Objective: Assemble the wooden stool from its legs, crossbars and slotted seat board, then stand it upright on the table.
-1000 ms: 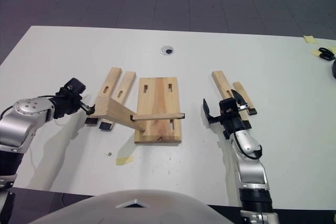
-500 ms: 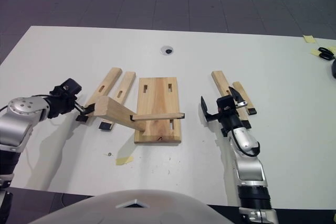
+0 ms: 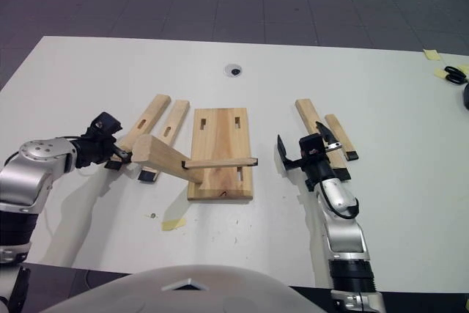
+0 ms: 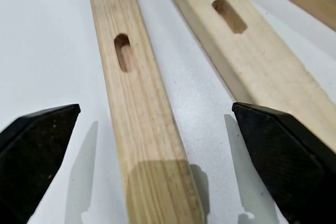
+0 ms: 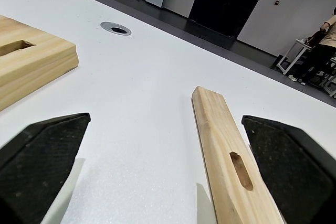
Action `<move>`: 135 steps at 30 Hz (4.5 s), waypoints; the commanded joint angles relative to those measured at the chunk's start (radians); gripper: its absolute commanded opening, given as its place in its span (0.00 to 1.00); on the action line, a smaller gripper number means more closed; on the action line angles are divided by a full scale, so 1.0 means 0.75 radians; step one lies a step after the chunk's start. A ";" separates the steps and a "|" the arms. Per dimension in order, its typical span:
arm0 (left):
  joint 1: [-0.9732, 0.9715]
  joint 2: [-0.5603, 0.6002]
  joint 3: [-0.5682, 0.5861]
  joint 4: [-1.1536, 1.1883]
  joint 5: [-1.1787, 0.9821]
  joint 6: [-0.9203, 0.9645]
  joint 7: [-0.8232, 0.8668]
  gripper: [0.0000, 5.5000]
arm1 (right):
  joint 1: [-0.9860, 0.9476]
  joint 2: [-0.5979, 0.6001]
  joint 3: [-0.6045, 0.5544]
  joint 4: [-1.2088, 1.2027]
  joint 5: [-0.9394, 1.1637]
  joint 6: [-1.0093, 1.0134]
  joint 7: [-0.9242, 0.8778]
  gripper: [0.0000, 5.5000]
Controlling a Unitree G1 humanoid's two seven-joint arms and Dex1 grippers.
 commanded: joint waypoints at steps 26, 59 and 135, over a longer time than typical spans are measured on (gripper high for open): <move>-0.030 0.172 -0.080 0.127 0.009 0.039 -0.260 0.39 | 0.105 0.049 -0.020 -0.090 -0.045 0.006 -0.088 0.98; 0.026 -0.341 0.165 -0.391 -0.088 0.070 0.334 0.58 | -0.323 -0.056 -0.249 -0.138 0.600 0.602 0.165 0.98; -0.375 -1.089 0.566 -0.052 -2.330 0.457 0.840 0.37 | -0.993 0.034 -0.382 -0.042 2.104 1.140 0.680 0.98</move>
